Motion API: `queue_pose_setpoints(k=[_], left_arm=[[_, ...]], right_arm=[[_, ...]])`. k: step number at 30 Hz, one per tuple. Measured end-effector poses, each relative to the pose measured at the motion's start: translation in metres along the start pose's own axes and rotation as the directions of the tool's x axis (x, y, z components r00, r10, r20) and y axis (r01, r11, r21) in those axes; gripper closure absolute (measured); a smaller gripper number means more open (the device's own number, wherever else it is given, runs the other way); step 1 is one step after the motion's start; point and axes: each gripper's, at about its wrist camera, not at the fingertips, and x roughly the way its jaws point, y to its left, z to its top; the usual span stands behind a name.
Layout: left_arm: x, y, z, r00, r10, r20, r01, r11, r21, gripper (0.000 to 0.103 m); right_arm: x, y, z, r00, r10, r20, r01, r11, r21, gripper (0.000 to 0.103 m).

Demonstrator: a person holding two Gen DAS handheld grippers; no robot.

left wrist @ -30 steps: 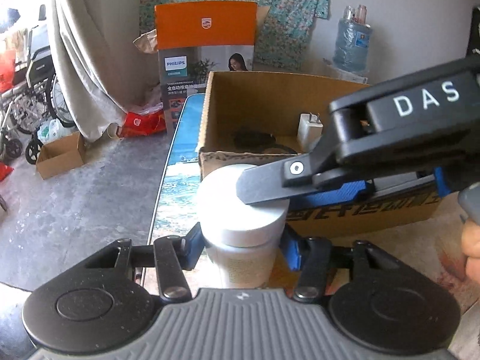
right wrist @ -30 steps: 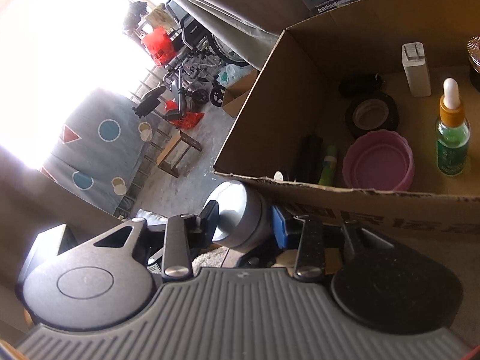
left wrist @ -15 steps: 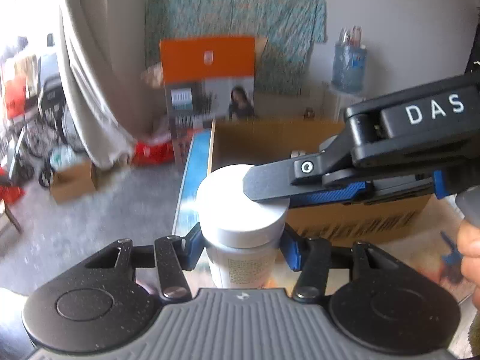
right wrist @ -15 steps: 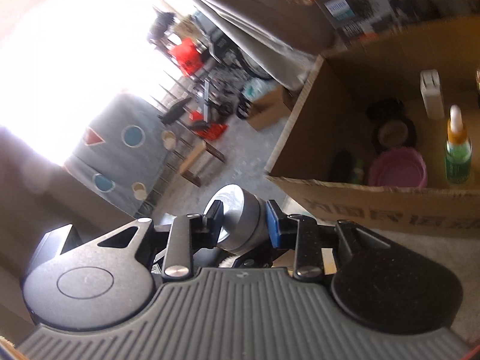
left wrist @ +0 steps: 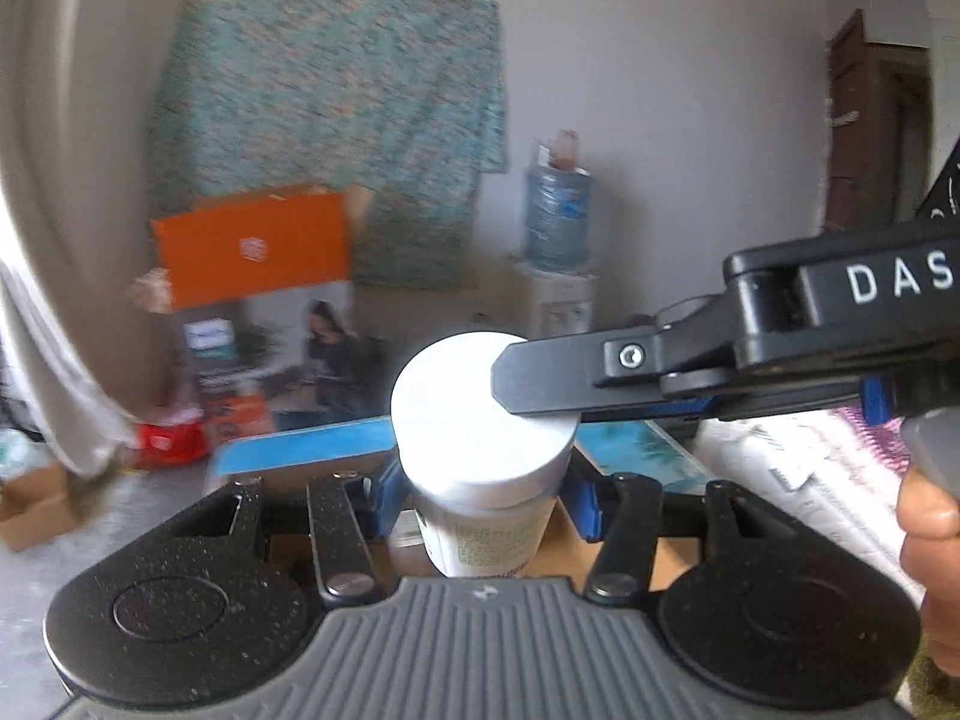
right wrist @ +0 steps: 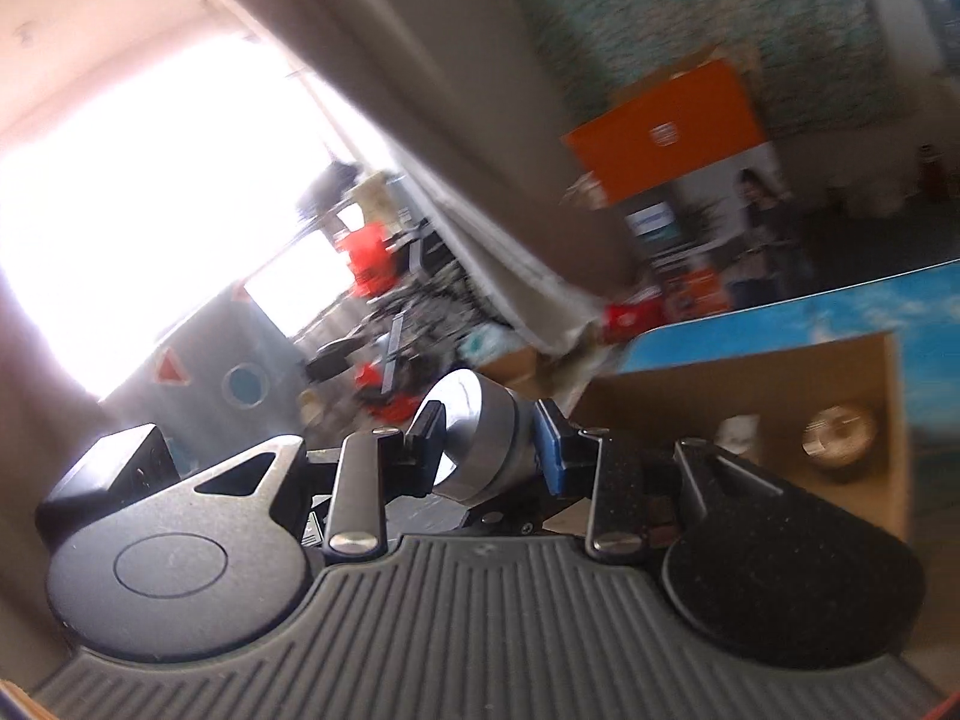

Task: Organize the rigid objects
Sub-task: 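Lift the white pill bottle and lower it into the box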

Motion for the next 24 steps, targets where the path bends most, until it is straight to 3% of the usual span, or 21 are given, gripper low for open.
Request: queue_pose_setpoints(k=[4,10,14,24], left_arm=[[0.045,-0.018,-0.002,0.994,-0.062,-0.085,0.062,0.998,-0.006,0.049],[0.103,-0.026,-0.026,0.97,-0.095,-0.226,0.09,0.995,-0.032,0.049],[0.122,-0.026,-0.041,0.957,-0.089,-0.277,0.082,0.996,-0.037,0.049],[0.156,-0.034,-0.054,0.936,-0.064,-0.346,0.065,0.998,-0.008,0.048]], right_arm=[[-0.01,-0.051,0.011,0.998,-0.07,0.002,0.07,0.995,0.067,0.071],[-0.002,-0.123,-0.011,0.99,-0.123,-0.068,0.134,0.973,0.186,0.071],[0.013,-0.143,-0.03,0.984,-0.133,-0.117,0.155,0.965,0.212,0.071],[0.043,-0.166,-0.036,0.966,-0.191,-0.172,0.221,0.96,0.174,0.071]])
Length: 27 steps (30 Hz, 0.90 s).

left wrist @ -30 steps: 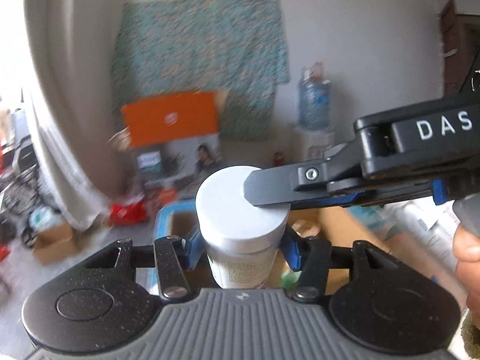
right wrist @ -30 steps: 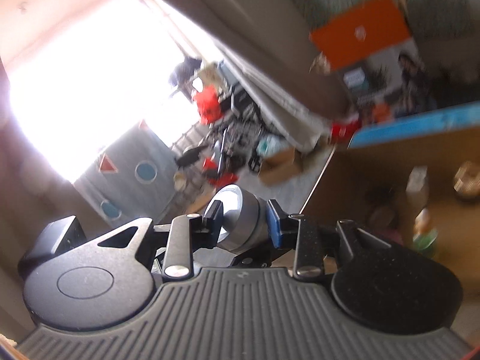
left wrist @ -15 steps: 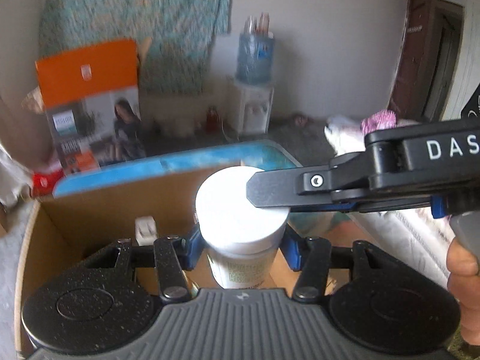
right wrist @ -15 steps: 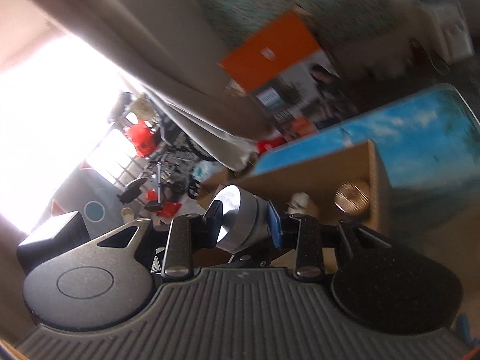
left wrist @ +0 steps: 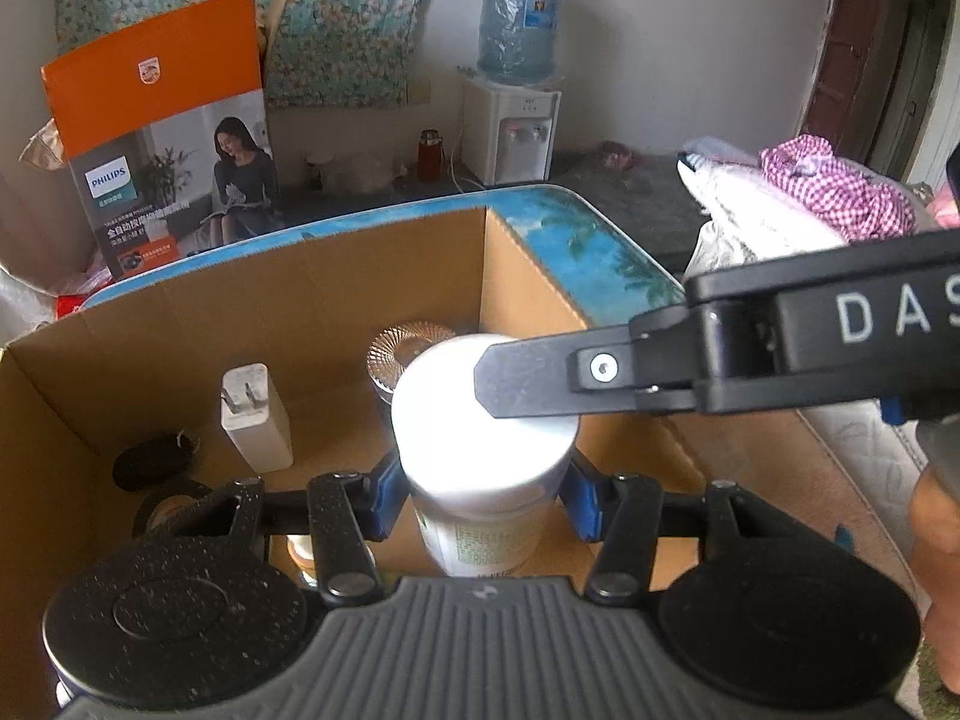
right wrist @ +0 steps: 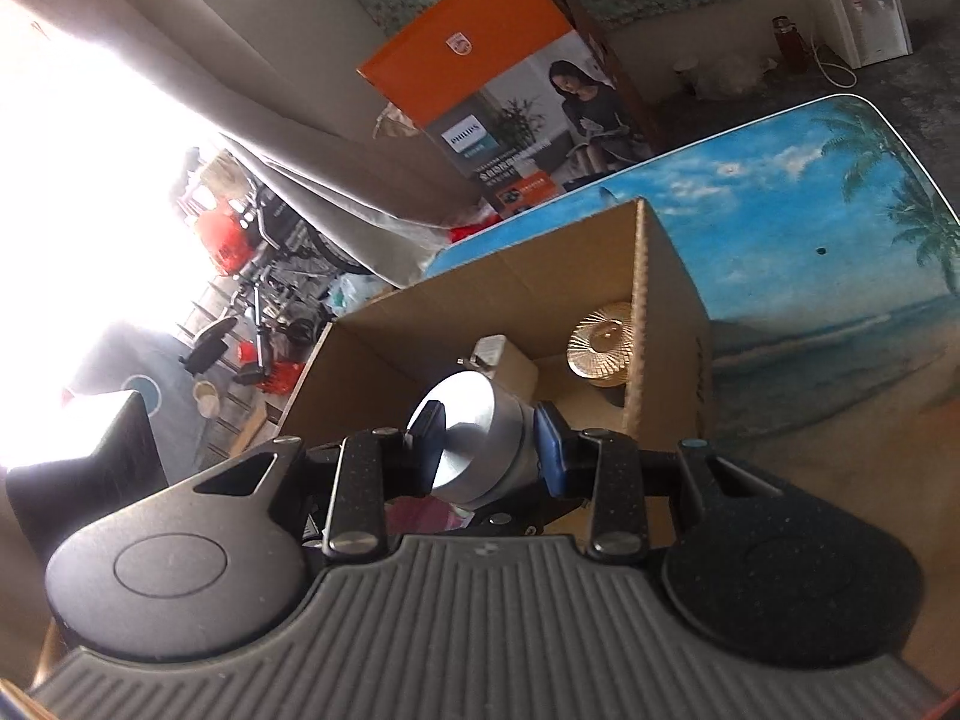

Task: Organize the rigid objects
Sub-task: 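Lift the white pill bottle and lower it into the box, then open both grippers and withdraw them from the box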

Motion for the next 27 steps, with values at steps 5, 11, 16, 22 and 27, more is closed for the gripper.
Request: queue_pose_setpoints(k=[5,11,16,22,27], left_arm=[[0.001,-0.003,-0.002,1.0,0.003,0.014,-0.003,1.0,0.02,0.038],[-0.018,-0.007,-0.004,0.997,0.008,0.075,-0.01,1.0,0.026,0.016],[-0.054,-0.009,-0.009,0.99,0.012,0.143,-0.017,0.999,0.032,0.009],[-0.119,-0.003,-0.032,0.976,0.0,0.22,-0.002,1.0,0.005,0.0],[-0.162,0.013,-0.052,0.97,0.059,0.234,-0.042,0.996,-0.076,0.0]], right_arm=[[0.007,-0.01,0.001,1.0,-0.02,-0.004,0.02,1.0,0.004,0.071],[-0.002,-0.011,-0.004,1.0,-0.016,0.026,0.015,1.0,0.016,0.07],[-0.03,0.001,-0.007,0.994,-0.005,0.114,0.005,1.0,0.0,0.065],[-0.079,0.041,-0.026,0.972,-0.017,0.235,0.038,0.996,-0.085,0.037],[-0.109,0.074,-0.053,0.954,-0.048,0.296,0.098,0.983,-0.154,0.012]])
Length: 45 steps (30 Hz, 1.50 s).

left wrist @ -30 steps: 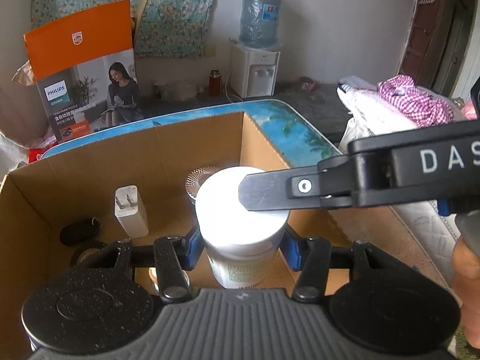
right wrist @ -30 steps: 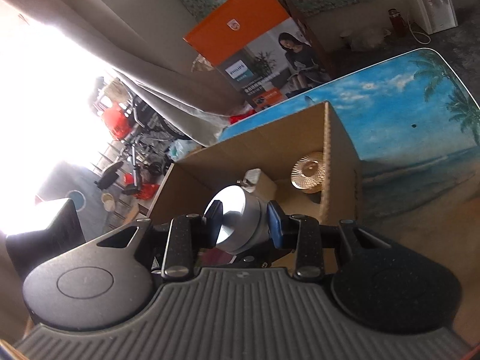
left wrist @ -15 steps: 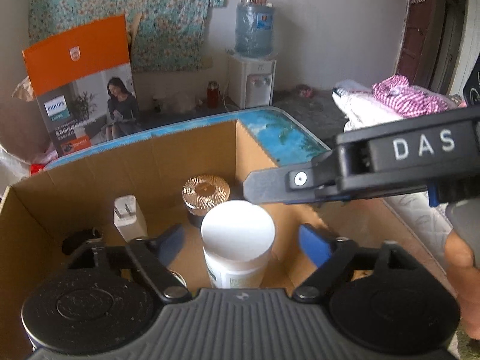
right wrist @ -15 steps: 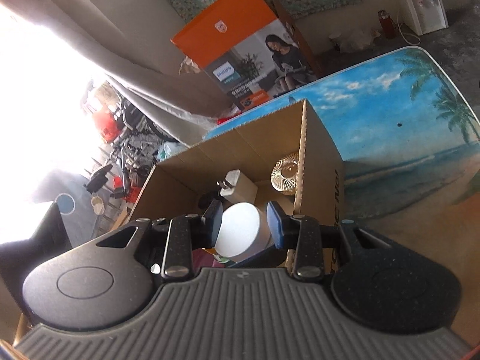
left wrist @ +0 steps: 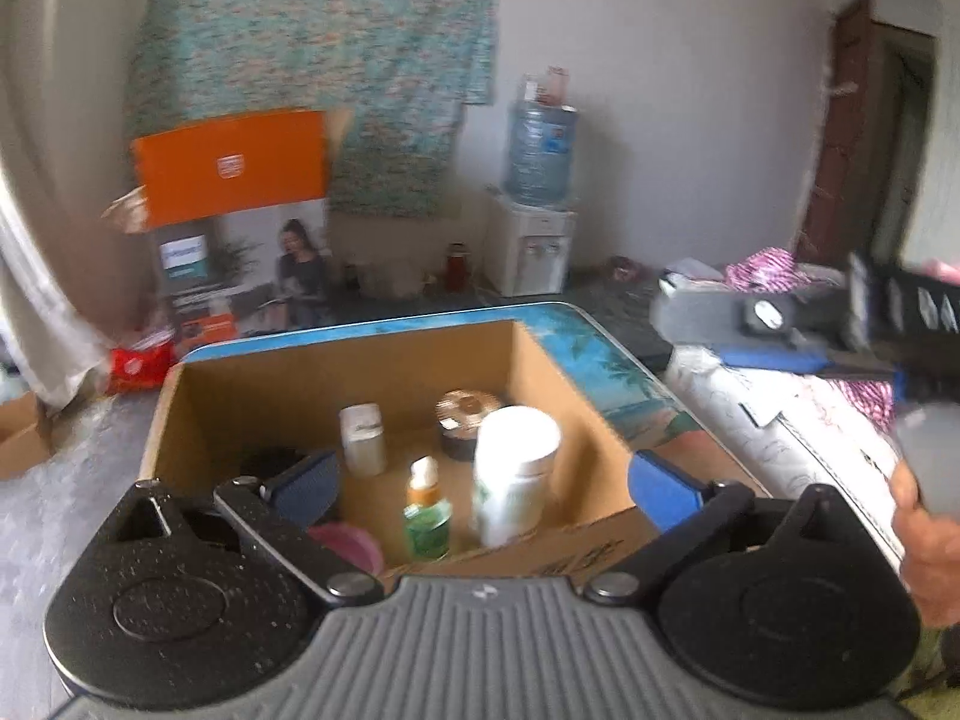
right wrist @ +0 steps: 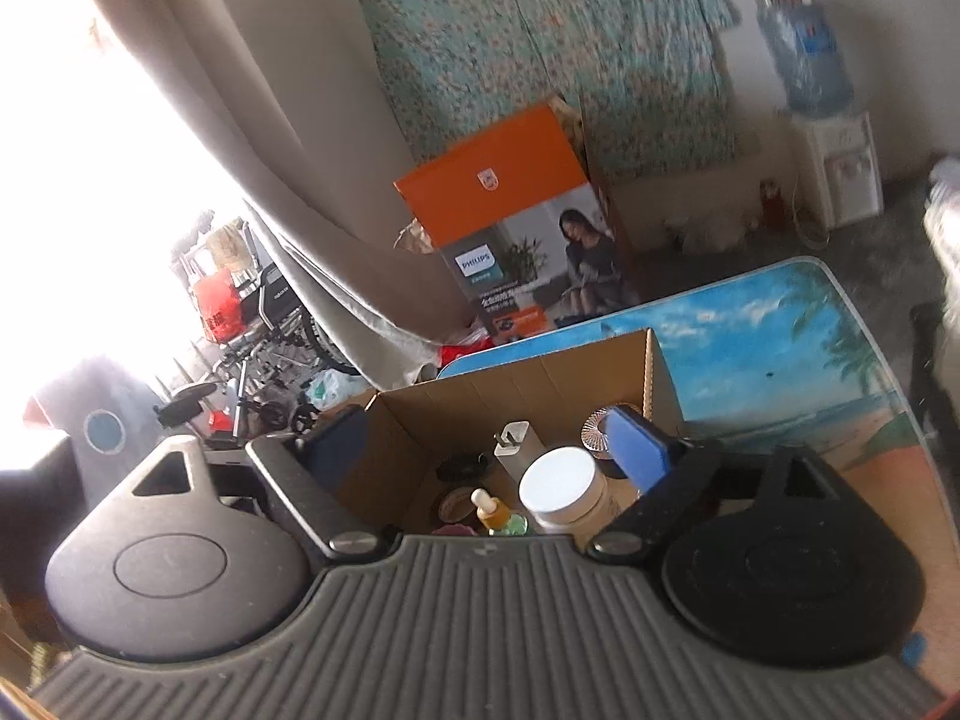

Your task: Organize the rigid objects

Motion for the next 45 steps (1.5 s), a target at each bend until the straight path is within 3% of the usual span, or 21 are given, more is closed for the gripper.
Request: queue_pose_setpoints(k=[2,6,9,11,16,21,29,45], left_arm=[[-0.01,0.007,-0.003,0.999,0.049,-0.01,-0.049,0.998,-0.028,0.0],[-0.02,0.019,-0.013,0.986,0.161,-0.035,-0.162,0.985,-0.057,0.0],[-0.018,0.022,-0.023,0.962,0.265,-0.071,-0.268,0.962,-0.045,0.0],[-0.017,0.025,-0.028,0.95,0.299,-0.086,-0.303,0.952,-0.038,0.0],[-0.002,0.029,-0.037,0.95,0.273,-0.148,-0.279,0.96,-0.015,0.0],[0.007,0.032,-0.045,0.934,0.315,-0.17,-0.325,0.945,-0.035,0.0],[0.011,0.035,-0.045,0.92,0.345,-0.184,-0.359,0.932,-0.046,0.0],[0.015,0.038,-0.04,0.915,0.364,-0.174,-0.375,0.926,-0.033,0.0]], right_arm=[[-0.009,0.013,-0.008,1.0,-0.018,0.003,0.018,0.999,-0.029,0.002],[-0.017,0.032,-0.028,0.999,-0.054,-0.002,0.054,0.997,-0.058,0.001],[-0.015,0.043,-0.044,0.995,-0.1,-0.023,0.098,0.992,-0.081,0.001],[-0.01,0.049,-0.054,0.987,-0.154,-0.039,0.15,0.983,-0.103,0.001],[0.001,0.057,-0.077,0.952,-0.296,-0.071,0.28,0.943,-0.181,0.001],[0.019,0.059,-0.091,0.925,-0.364,-0.106,0.334,0.915,-0.227,0.001],[0.056,0.065,-0.089,0.896,-0.423,-0.135,0.369,0.878,-0.304,0.001],[0.073,0.062,-0.085,0.872,-0.469,-0.136,0.415,0.858,-0.302,0.001]])
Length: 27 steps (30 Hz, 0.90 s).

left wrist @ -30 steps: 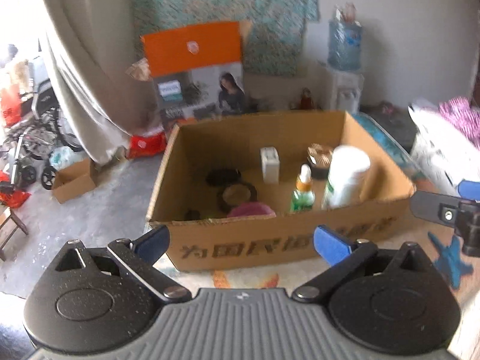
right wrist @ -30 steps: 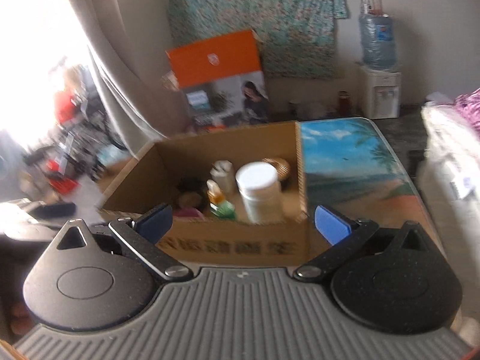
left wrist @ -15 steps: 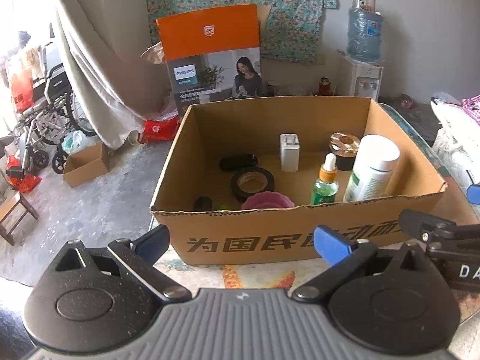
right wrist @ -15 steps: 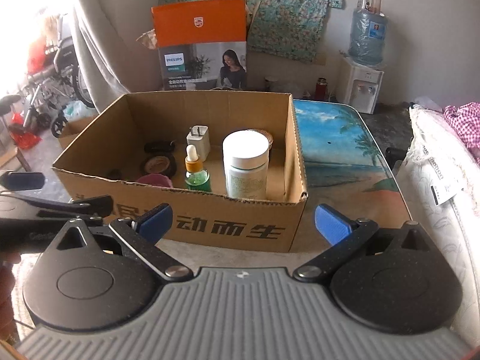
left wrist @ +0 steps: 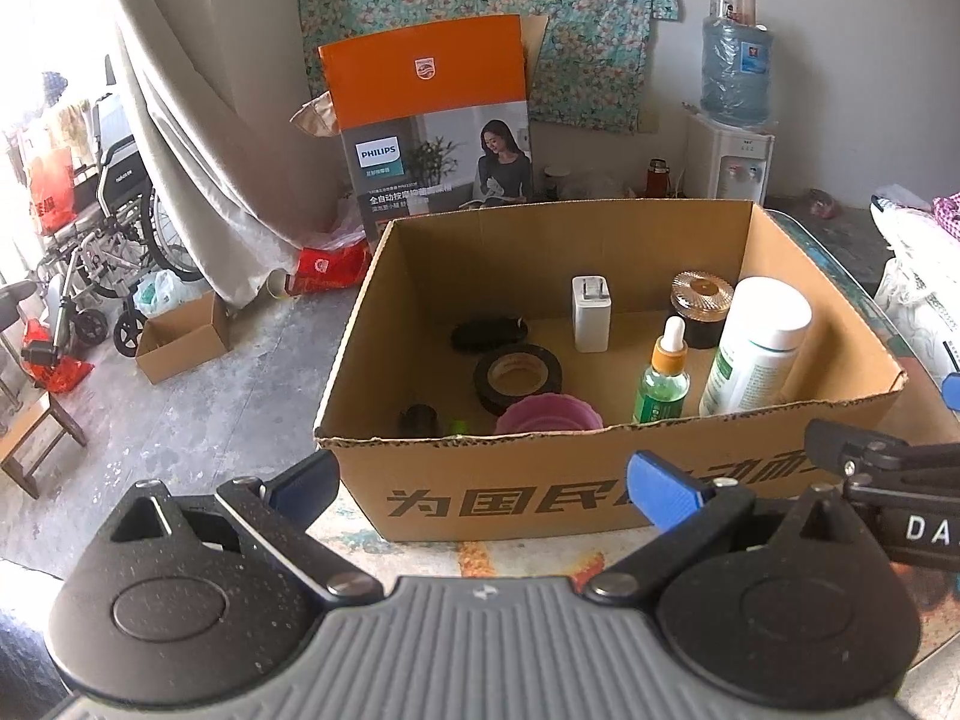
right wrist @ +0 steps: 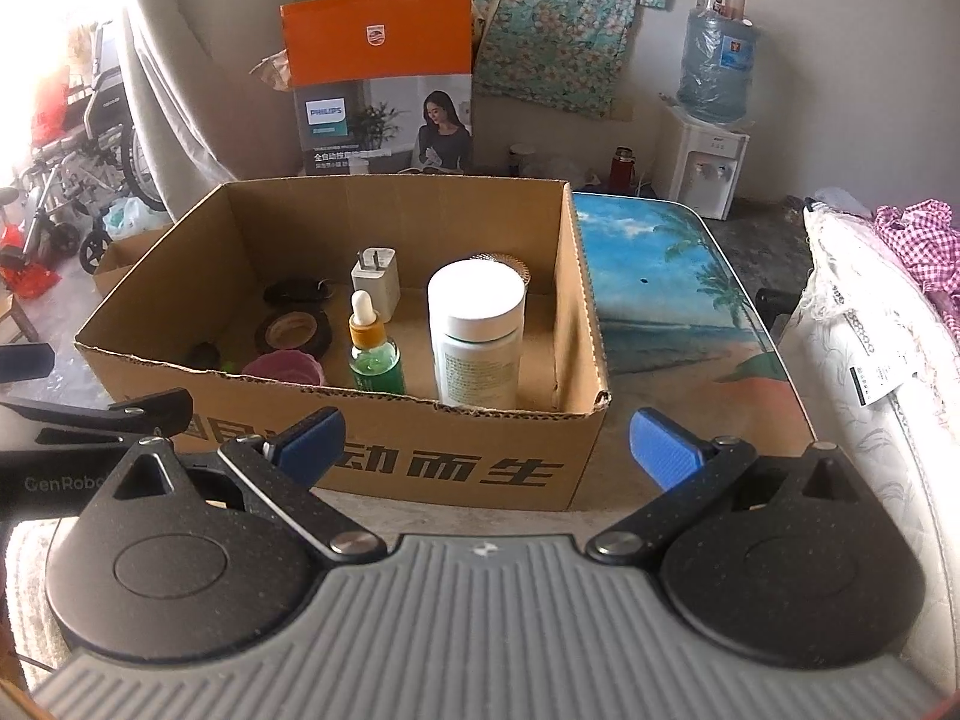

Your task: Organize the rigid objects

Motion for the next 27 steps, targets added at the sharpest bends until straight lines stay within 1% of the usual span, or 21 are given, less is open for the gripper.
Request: queue_pose_setpoints(k=[13,20,27], left_arm=[[0.0016,-0.0023,0.0004,1.0,0.007,-0.019,-0.007,1.0,0.007,0.001],[0.0035,-0.002,-0.0004,0.999,-0.001,-0.034,0.0,1.0,-0.004,0.002],[0.0036,-0.0023,-0.0008,0.999,-0.006,-0.043,0.005,1.0,-0.011,0.002]], right_arm=[[0.0009,-0.0016,-0.0027,1.0,-0.016,-0.021,0.016,1.0,0.018,0.001],[0.0023,0.0011,-0.0042,0.999,-0.034,-0.028,0.035,0.999,0.023,0.001],[0.0048,0.0005,-0.0028,0.999,-0.034,-0.04,0.035,0.999,0.03,0.001]])
